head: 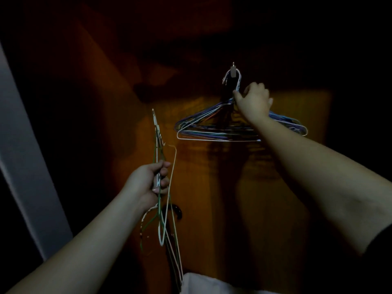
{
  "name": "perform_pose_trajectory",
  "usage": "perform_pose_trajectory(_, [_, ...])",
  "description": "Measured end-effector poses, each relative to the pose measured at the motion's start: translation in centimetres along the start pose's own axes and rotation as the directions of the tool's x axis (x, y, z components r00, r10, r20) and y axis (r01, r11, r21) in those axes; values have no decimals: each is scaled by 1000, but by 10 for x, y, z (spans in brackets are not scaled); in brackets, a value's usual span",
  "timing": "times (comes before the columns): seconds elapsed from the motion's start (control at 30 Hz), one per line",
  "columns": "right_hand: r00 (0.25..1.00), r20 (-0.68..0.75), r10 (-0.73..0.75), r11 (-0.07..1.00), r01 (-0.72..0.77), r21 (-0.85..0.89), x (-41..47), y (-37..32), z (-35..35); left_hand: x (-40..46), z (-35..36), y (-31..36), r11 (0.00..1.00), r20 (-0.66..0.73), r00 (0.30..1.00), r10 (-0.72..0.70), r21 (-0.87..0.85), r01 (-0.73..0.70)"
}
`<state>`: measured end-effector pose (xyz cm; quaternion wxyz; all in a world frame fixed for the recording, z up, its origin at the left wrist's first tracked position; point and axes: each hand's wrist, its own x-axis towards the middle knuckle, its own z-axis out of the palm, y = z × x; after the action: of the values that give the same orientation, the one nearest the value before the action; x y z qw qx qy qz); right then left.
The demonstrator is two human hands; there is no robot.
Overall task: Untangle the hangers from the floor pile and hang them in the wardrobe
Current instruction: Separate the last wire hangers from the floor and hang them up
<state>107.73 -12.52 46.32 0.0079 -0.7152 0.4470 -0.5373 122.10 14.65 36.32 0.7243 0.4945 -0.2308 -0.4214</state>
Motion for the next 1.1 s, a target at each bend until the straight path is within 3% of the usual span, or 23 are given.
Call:
perform_pose_trajectory(0.1, [987,-10,-163,970,162,183,-37,-16,0,-9,-8,-2,1000,24,1000,-7,20,6])
perform_pose_trajectory(0.23, [860,321,-397,895,286,341,-100,-40,15,-19,-17,-6,999,60,998,-15,51,12])
perform_pose_trajectory(0.33, [764,429,-482,863,331,381,-134,-57,21,-23,-21,-10,997,88,996,-35,75,29])
perform_pose_trajectory(0.8, [617,552,-561,823,346,450,-167,-76,27,-30,-30,-20,985,176,981,-86,160,58])
perform_pose_trajectory(0.97, [627,537,-565,817,332,471,-172,-75,19,-29,-25,-25,979,189,978,-90,196,52])
perform_pose_trajectory(1.1, [653,505,-564,813,329,481,-175,-70,12,-28,-19,-29,980,200,967,-156,156,126])
